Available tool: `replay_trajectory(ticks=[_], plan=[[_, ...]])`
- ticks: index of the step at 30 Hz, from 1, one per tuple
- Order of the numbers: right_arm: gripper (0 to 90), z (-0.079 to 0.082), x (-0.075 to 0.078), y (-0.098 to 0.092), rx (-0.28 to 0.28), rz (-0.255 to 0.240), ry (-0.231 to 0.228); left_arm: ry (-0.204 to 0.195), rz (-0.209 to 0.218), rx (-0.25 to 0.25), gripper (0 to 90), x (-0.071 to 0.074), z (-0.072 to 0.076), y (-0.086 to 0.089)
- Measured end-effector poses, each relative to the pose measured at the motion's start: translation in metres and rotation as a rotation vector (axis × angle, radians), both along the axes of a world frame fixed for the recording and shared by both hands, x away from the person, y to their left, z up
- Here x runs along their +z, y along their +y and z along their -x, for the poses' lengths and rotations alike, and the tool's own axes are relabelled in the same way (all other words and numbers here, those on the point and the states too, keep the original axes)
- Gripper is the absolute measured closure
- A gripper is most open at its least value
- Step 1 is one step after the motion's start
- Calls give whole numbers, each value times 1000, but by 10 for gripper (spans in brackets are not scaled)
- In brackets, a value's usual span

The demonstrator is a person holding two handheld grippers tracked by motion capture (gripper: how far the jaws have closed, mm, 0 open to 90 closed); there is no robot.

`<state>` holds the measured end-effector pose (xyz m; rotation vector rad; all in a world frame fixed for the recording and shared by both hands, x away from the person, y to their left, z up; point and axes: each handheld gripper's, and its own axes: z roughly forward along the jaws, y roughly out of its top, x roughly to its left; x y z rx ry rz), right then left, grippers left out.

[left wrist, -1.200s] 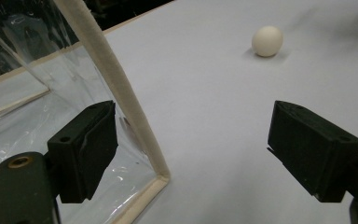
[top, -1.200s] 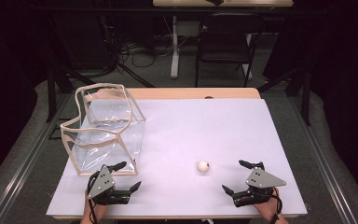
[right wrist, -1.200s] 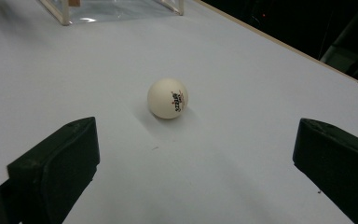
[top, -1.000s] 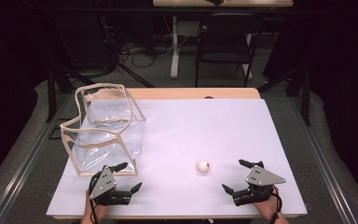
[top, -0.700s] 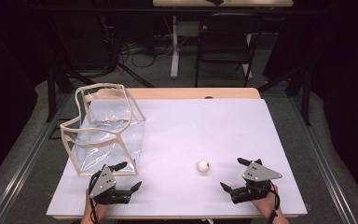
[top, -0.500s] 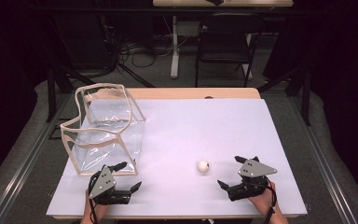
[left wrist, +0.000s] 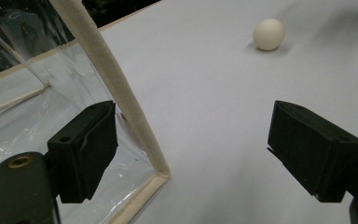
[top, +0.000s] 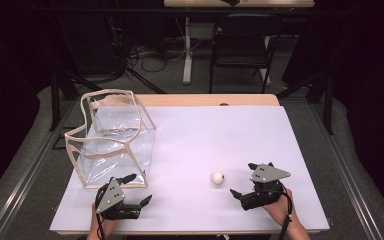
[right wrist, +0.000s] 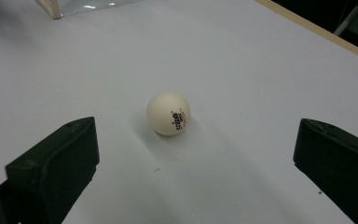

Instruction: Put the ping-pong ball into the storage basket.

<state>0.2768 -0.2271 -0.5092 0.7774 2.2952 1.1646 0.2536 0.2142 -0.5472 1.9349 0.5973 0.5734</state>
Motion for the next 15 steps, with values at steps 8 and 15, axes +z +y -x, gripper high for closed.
replay_trajectory(ticks=[8,15], plan=[[0,-7,5,7,11,13,17,2,-3,1,159,-1,-1,0],[0,-13,7,16,27,32,26,1,0,1,159,-1,-1,0]])
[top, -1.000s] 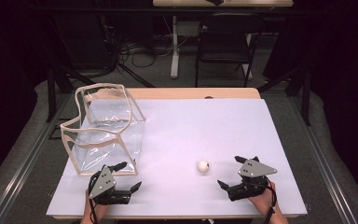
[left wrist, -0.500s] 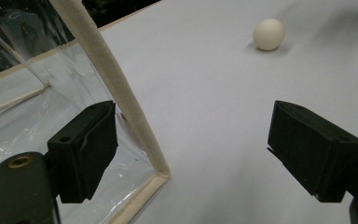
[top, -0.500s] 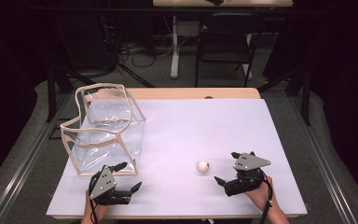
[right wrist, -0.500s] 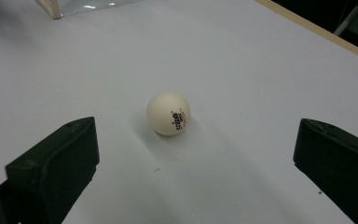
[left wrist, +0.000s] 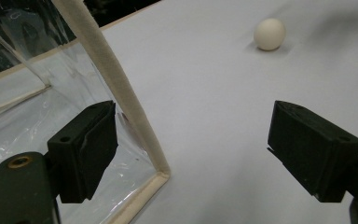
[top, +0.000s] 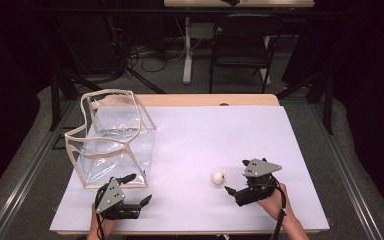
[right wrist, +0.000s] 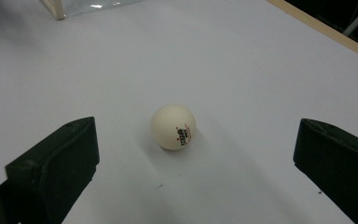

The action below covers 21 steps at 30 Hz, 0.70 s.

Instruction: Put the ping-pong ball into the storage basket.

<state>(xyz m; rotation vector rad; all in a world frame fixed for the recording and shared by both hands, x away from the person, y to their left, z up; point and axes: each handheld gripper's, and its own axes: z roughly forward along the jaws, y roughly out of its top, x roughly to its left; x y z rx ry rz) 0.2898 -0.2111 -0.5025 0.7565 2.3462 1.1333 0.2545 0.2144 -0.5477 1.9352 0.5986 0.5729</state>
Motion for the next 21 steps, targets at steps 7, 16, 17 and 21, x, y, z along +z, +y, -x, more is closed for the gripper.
replay_trajectory(ticks=[7,16,17,21], plan=[[0,-5,1,3,0,14,14,-2,-3,-5,159,0,0,-1],[0,-11,5,8,6,20,24,-2,0,-6,159,0,0,-1],[0,-12,6,9,5,24,26,-2,1,-7,159,0,0,-1],[0,-15,6,11,6,36,36,1,-7,-6,159,0,0,-1]])
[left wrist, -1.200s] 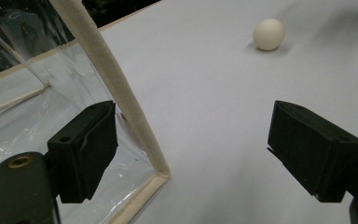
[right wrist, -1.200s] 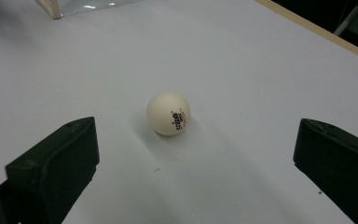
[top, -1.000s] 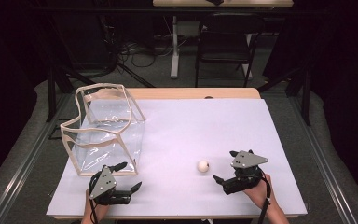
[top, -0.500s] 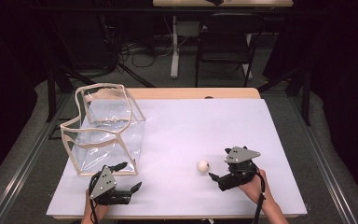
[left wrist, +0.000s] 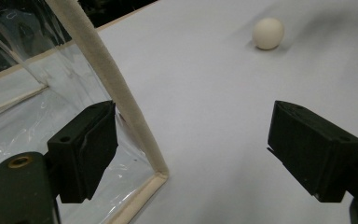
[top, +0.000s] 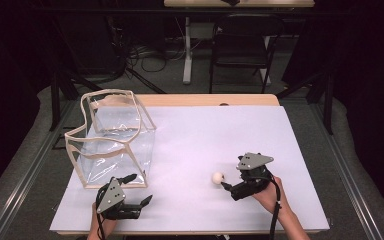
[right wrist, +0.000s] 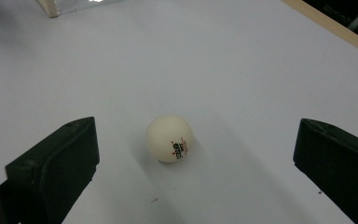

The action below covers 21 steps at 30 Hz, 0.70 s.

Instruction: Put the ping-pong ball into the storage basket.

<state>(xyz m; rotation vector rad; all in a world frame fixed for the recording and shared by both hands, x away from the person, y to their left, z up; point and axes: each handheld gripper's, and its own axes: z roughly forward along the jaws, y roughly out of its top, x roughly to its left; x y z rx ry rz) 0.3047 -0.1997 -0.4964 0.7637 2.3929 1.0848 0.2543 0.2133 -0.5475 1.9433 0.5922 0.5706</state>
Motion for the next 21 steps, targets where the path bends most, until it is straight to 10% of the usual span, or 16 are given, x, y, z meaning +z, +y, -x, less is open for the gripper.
replay_trajectory(ticks=[21], plan=[[0,-17,-5,19,9,48,51,2,-1,-7,159,0,0,-1]])
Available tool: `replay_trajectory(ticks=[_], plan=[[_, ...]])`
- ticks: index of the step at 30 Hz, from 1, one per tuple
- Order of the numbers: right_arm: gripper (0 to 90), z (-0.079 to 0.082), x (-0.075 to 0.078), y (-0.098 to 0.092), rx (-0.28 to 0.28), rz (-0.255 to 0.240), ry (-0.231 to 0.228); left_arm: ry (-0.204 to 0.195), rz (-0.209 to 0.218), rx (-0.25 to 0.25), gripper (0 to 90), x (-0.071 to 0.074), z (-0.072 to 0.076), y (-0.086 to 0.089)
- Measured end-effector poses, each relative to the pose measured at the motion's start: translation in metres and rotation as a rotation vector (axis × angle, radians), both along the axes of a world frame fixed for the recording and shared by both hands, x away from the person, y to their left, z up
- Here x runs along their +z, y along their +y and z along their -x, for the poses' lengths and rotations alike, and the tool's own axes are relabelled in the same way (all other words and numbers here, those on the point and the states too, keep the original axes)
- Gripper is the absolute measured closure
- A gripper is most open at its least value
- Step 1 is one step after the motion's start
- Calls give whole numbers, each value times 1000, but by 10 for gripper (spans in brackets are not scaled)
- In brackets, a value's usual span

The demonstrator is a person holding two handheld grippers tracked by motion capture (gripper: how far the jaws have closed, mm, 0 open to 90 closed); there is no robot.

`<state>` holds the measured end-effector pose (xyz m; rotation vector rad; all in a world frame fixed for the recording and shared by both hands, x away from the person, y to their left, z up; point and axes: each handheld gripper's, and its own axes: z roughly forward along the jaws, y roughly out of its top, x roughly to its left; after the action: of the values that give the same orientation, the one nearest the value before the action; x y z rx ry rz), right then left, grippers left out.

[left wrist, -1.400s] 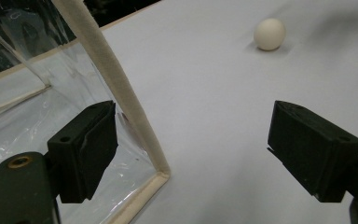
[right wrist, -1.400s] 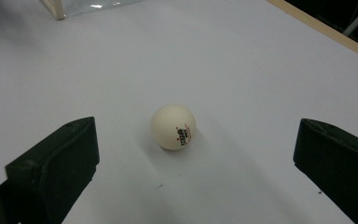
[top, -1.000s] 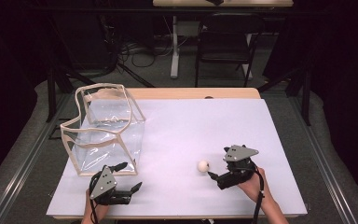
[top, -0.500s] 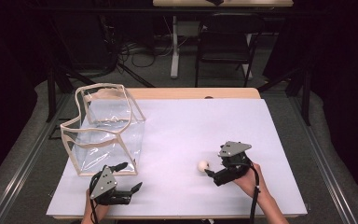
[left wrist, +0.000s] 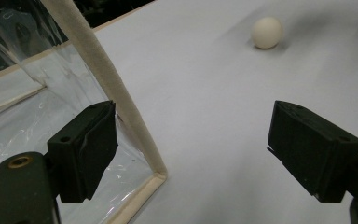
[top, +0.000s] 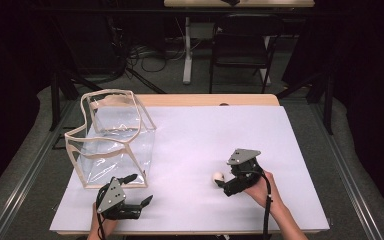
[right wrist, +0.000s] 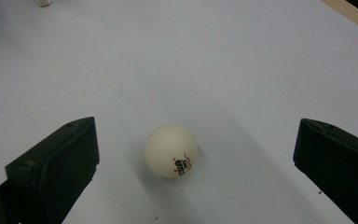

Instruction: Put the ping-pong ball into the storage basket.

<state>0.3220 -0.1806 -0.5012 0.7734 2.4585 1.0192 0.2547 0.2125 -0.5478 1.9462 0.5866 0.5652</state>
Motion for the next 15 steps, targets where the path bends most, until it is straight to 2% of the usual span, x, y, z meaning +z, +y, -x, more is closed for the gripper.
replay_trajectory(ticks=[15], plan=[[0,-12,-11,7,6,0,39,0,0,-1,160,0,0,0]])
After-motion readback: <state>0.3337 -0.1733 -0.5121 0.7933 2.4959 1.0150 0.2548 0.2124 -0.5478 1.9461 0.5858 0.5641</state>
